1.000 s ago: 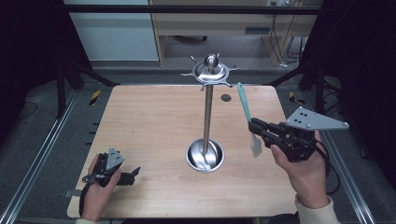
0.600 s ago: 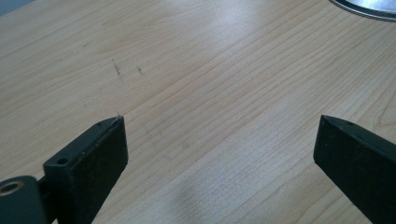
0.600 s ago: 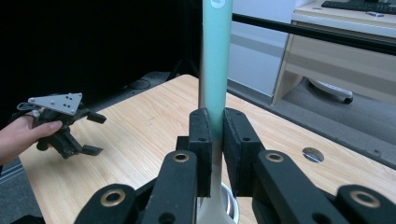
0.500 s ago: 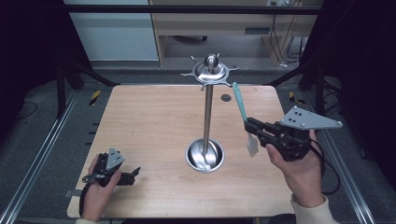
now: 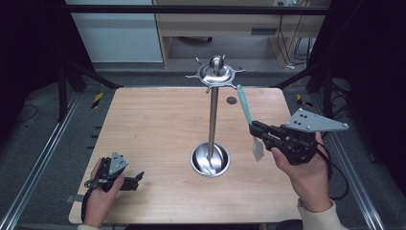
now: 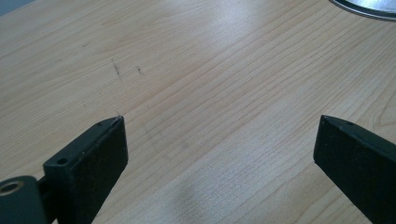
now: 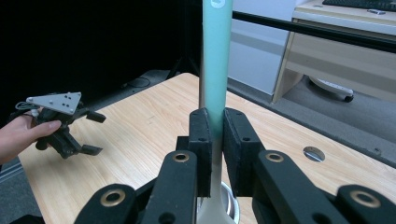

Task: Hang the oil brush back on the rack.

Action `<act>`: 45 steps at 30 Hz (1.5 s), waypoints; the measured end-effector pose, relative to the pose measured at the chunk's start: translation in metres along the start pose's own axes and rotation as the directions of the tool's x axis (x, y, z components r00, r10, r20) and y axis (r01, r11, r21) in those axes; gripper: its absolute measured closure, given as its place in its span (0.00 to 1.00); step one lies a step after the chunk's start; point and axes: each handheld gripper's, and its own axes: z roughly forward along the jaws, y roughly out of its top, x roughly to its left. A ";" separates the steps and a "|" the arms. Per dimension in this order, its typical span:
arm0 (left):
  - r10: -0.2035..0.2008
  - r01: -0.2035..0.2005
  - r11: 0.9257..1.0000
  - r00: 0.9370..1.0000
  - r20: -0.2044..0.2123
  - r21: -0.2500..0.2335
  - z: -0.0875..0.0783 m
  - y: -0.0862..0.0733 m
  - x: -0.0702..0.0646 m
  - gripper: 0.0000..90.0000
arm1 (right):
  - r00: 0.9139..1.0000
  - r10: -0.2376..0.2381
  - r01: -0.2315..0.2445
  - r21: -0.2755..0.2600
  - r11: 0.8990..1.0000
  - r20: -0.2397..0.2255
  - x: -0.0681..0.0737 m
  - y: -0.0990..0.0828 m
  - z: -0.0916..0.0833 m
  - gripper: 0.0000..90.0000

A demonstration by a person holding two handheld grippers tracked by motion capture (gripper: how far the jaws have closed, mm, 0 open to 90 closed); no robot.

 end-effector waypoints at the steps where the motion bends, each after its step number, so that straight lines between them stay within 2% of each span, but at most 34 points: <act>1: 0.000 0.000 1.000 1.000 0.000 0.000 0.000 0.000 0.000 0.03 | 1.000 -0.001 0.001 0.002 1.000 -0.001 0.000 0.000 0.000 0.91; 18: 0.000 0.000 1.000 1.000 0.000 0.000 0.000 0.000 0.000 0.03 | 1.000 0.010 -0.010 0.001 1.000 0.005 0.001 0.000 0.014 0.91; 21: 0.000 0.000 1.000 1.000 0.000 0.000 0.000 0.000 0.000 0.03 | 1.000 0.015 -0.015 -0.010 1.000 0.002 0.001 -0.001 0.018 0.91; 31: 0.000 0.000 1.000 1.000 0.000 -0.001 0.000 0.000 0.000 0.03 | 0.999 0.015 -0.013 -0.046 0.999 0.035 0.005 -0.006 0.031 0.91; 45: -0.002 0.002 1.000 1.000 0.000 -0.002 0.000 0.000 0.000 0.03 | 0.999 0.038 -0.036 -0.081 0.996 0.017 0.005 -0.012 0.040 0.91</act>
